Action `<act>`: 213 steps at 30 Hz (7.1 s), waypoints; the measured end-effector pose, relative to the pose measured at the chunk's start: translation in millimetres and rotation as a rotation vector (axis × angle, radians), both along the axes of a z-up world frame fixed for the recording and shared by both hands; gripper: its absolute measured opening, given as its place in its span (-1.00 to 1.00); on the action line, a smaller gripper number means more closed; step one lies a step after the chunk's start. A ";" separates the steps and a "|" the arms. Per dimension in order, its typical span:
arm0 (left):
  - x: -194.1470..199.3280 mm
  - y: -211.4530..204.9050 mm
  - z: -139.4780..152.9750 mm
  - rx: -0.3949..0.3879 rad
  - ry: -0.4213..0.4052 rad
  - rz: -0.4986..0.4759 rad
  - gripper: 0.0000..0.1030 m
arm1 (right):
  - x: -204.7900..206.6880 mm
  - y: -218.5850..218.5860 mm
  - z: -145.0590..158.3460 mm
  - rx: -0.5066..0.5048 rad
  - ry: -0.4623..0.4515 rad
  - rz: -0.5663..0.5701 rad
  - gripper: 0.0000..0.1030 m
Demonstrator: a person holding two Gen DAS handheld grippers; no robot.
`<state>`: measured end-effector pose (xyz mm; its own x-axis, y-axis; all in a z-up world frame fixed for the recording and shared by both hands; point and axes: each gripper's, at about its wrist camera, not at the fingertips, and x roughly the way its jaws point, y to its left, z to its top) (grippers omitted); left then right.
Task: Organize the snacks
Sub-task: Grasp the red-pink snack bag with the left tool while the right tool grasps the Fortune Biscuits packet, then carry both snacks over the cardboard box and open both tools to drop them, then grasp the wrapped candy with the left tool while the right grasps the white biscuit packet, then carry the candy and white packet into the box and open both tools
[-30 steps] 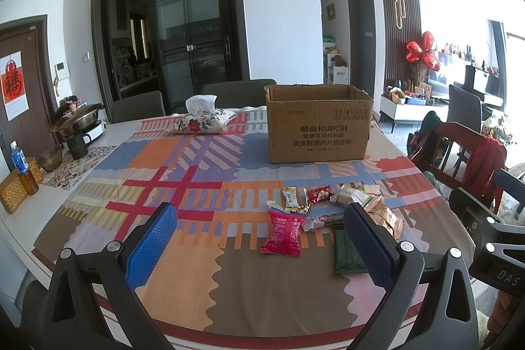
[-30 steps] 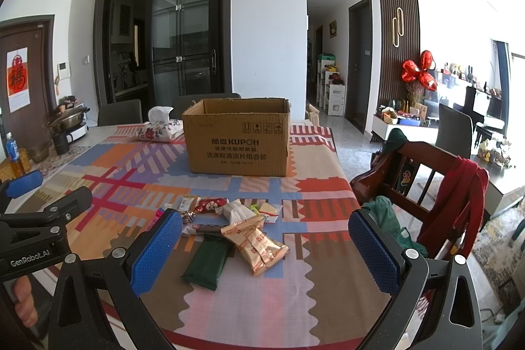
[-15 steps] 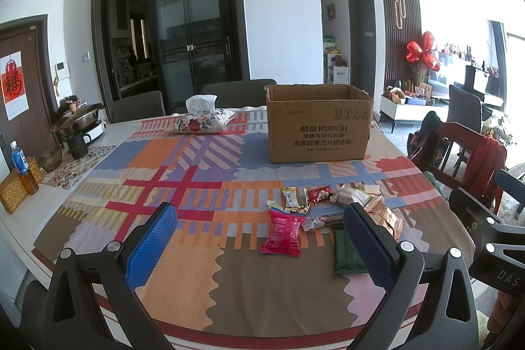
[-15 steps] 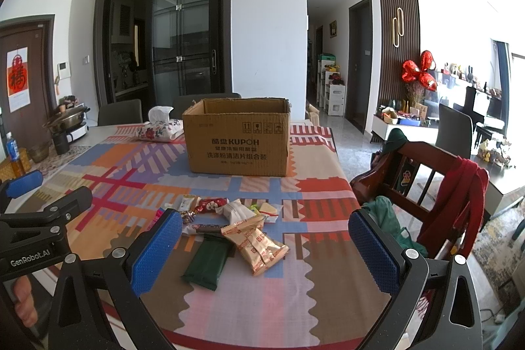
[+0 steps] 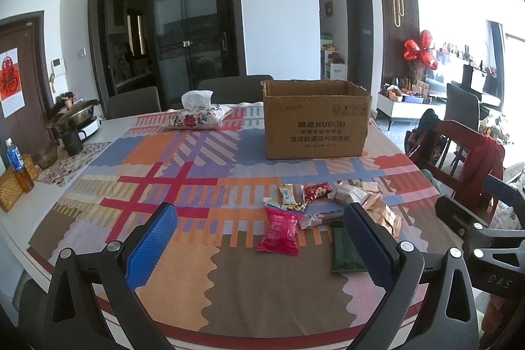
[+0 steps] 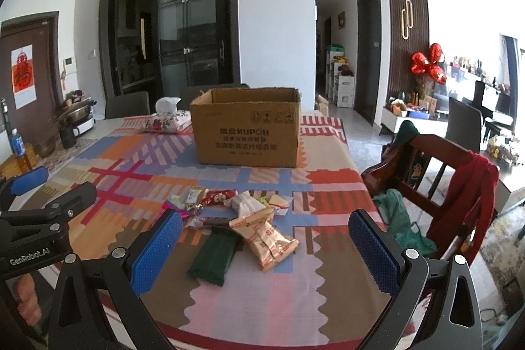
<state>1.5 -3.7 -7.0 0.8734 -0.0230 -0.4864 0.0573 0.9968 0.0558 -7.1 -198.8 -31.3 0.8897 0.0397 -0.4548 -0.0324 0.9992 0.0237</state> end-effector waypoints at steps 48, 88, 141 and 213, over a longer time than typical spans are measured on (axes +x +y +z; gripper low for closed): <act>139.5 -18.5 -107.4 -0.057 0.421 -0.138 -0.39 | 137.0 4.3 -96.4 -0.092 0.441 0.137 -0.14; 225.8 -25.3 54.2 -0.098 0.150 -0.240 -0.41 | 214.3 2.0 64.3 0.033 0.072 0.207 -0.15; 214.8 -33.6 62.8 0.011 0.093 -0.239 0.43 | 229.9 -11.7 57.1 0.015 0.143 0.203 0.38; 196.5 -32.3 -59.8 -0.068 0.433 -0.370 -0.65 | 220.5 25.6 -59.7 -0.100 0.466 0.380 -0.41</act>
